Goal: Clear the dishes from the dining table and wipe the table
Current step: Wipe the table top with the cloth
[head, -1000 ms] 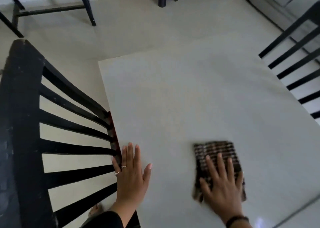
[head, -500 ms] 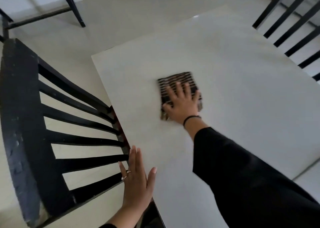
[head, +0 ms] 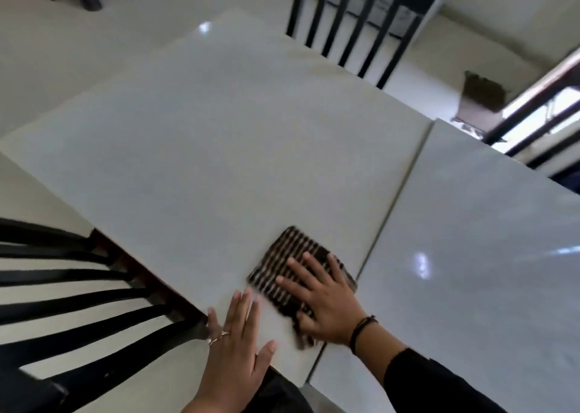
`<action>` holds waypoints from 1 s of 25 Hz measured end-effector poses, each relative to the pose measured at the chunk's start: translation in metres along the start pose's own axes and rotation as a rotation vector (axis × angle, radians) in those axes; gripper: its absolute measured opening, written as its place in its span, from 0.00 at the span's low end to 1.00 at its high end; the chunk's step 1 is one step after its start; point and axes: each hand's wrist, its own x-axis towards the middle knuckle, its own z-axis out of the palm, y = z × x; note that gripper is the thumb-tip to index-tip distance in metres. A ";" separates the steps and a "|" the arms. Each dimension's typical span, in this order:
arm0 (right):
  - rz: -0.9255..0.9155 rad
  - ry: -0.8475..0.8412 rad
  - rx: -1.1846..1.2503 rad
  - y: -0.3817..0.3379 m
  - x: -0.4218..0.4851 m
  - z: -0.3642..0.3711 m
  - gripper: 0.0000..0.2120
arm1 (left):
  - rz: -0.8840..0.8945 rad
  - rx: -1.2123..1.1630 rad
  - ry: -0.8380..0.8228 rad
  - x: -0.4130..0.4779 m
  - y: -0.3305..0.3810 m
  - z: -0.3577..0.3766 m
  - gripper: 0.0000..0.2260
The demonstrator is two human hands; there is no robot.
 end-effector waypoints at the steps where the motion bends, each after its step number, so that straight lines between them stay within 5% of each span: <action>1: 0.169 -0.005 0.006 0.013 -0.011 -0.002 0.36 | 0.047 0.058 -0.060 0.002 0.005 0.004 0.30; 5: 0.740 -0.029 0.119 0.039 -0.058 0.001 0.35 | 0.110 0.210 -0.202 0.008 0.008 0.013 0.33; 11: 1.288 -0.008 0.271 -0.040 -0.195 0.043 0.35 | 0.112 0.171 -0.197 0.005 0.010 0.012 0.32; 15: 1.639 0.043 0.377 0.013 -0.217 0.036 0.34 | 0.112 0.172 -0.179 0.005 0.015 0.009 0.34; 19: 1.565 0.074 0.408 0.076 -0.156 0.017 0.34 | 0.119 0.195 -0.181 0.004 0.013 0.012 0.35; 25: 0.814 0.089 0.303 -0.001 -0.016 0.003 0.34 | 0.125 0.191 -0.147 -0.003 0.009 0.013 0.38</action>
